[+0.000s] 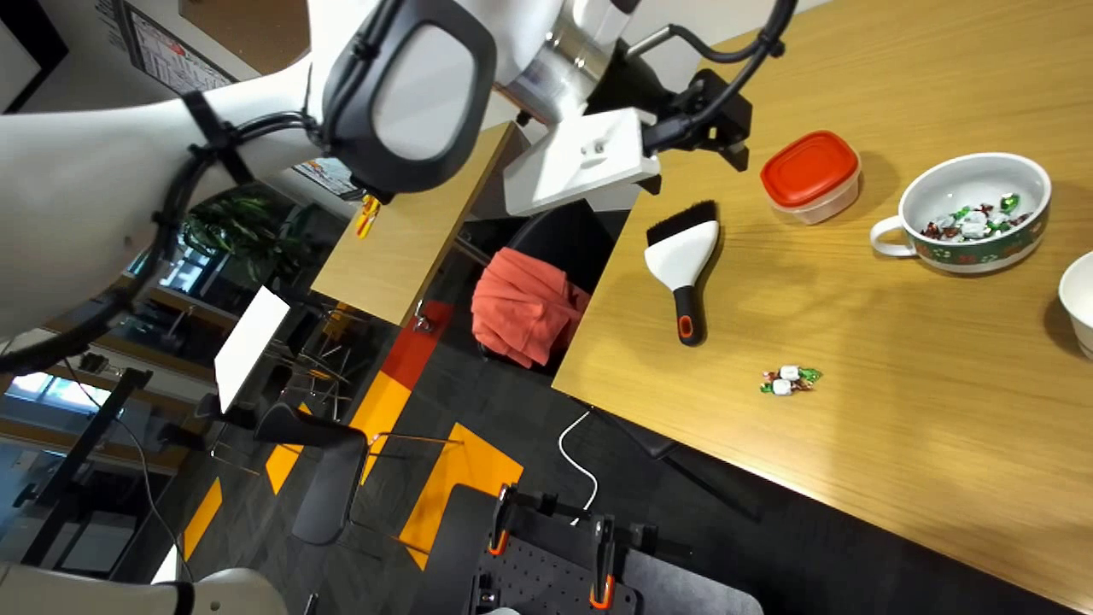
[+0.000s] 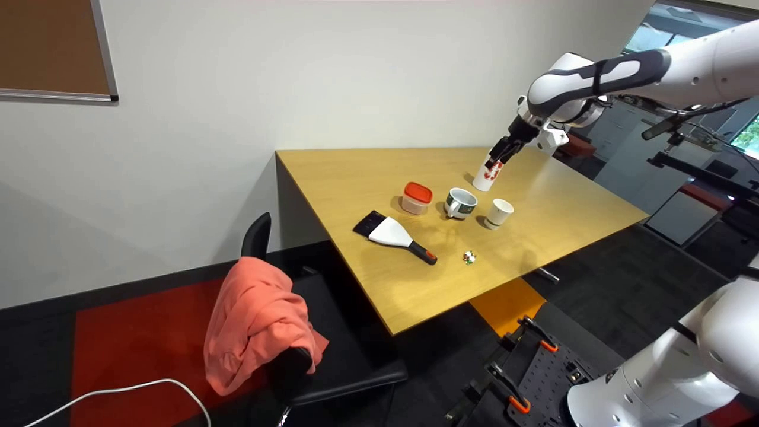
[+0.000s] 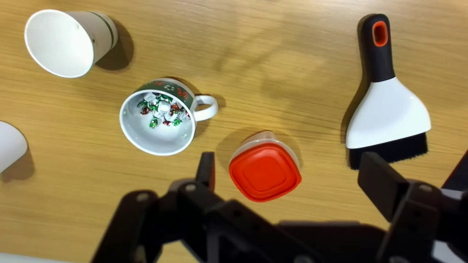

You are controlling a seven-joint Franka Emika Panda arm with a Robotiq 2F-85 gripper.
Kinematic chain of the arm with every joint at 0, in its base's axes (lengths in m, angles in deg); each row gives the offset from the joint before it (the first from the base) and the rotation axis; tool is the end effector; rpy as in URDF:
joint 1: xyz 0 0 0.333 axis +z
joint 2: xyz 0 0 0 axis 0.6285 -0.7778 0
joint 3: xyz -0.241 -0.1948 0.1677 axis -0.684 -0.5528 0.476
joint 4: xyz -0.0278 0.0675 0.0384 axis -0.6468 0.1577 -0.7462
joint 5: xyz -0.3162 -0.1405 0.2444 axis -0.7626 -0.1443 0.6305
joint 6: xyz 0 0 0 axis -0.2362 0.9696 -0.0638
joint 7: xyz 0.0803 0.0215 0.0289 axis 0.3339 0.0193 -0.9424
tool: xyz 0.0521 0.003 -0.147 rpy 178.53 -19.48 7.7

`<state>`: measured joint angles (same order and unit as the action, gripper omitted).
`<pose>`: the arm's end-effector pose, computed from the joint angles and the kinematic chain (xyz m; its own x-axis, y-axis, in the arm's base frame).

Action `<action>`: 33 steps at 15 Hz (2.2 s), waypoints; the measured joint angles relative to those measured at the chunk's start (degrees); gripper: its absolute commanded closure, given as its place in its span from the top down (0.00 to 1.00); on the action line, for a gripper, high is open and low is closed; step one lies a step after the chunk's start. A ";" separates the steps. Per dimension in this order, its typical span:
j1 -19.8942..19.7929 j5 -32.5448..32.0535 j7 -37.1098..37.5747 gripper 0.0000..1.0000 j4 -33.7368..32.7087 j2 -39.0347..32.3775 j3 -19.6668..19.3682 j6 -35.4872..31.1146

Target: Move the cup

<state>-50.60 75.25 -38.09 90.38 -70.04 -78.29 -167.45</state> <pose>0.5476 -0.3303 0.3721 0.9791 -0.0608 0.1943 -0.0770 -0.9941 0.0768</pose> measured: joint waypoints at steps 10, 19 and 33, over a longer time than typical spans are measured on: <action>-13.94 1.21 0.00 1.00 -18.96 -22.59 7.78 -0.96; -15.46 1.20 1.13 1.00 -22.53 -25.83 8.85 -0.86; -17.84 2.24 13.75 1.00 -40.72 -44.95 12.49 -1.09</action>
<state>-68.44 77.49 -24.34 49.67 -114.99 -65.80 -168.54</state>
